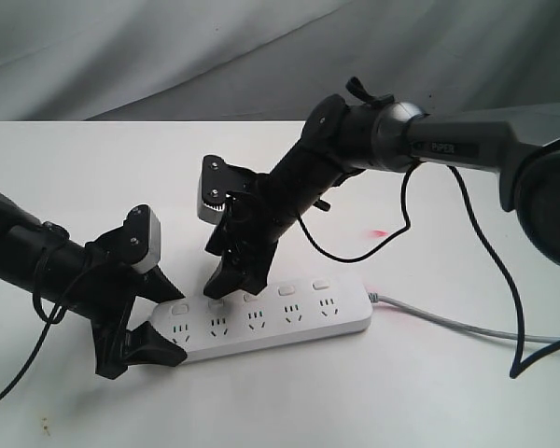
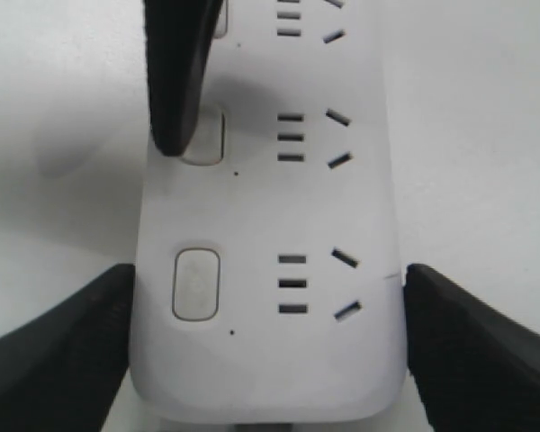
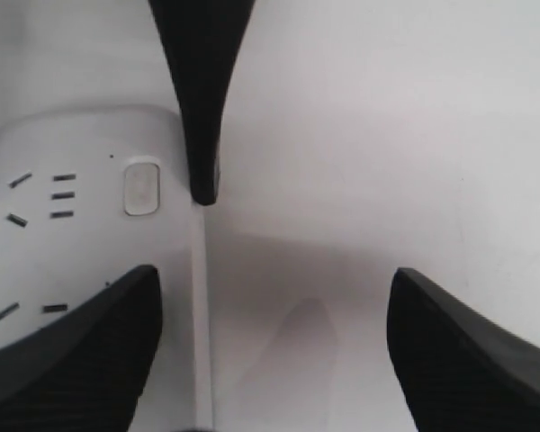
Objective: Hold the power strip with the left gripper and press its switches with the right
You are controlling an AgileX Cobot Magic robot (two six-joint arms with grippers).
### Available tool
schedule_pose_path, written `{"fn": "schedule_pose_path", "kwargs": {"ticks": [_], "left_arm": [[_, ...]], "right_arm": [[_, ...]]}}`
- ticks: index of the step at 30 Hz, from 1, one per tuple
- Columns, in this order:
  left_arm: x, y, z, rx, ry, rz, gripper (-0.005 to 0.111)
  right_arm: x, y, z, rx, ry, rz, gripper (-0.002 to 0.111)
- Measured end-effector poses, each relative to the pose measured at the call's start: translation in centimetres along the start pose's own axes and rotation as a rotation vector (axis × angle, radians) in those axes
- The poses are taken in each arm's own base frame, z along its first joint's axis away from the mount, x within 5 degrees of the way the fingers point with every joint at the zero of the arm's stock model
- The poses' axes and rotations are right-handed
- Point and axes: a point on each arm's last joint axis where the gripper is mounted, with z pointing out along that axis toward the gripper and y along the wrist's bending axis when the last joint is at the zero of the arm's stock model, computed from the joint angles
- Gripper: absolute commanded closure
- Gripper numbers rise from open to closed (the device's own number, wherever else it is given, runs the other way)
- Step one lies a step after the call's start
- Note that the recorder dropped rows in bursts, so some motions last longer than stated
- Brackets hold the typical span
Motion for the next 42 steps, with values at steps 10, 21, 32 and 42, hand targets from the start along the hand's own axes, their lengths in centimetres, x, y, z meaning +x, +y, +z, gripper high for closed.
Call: {"fn": "schedule_pose_path", "kwargs": {"ticks": [10,21,32,42], "left_arm": [[0.0,0.0,0.0,0.0,0.0,0.0,0.107],[0.0,0.0,0.0,0.0,0.0,0.0,0.107],[0.0,0.0,0.0,0.0,0.0,0.0,0.107],[0.0,0.0,0.0,0.0,0.0,0.0,0.107]], "right_arm": [[0.6,0.2,0.7,-0.042,0.005,0.038,0.043],[0.7,-0.2,0.8,-0.007,0.033,0.054,0.043],[0.7,-0.2,0.8,0.001,0.049,0.041,0.043],[-0.2,0.4,1.1,0.02,0.106,-0.028,0.043]]}}
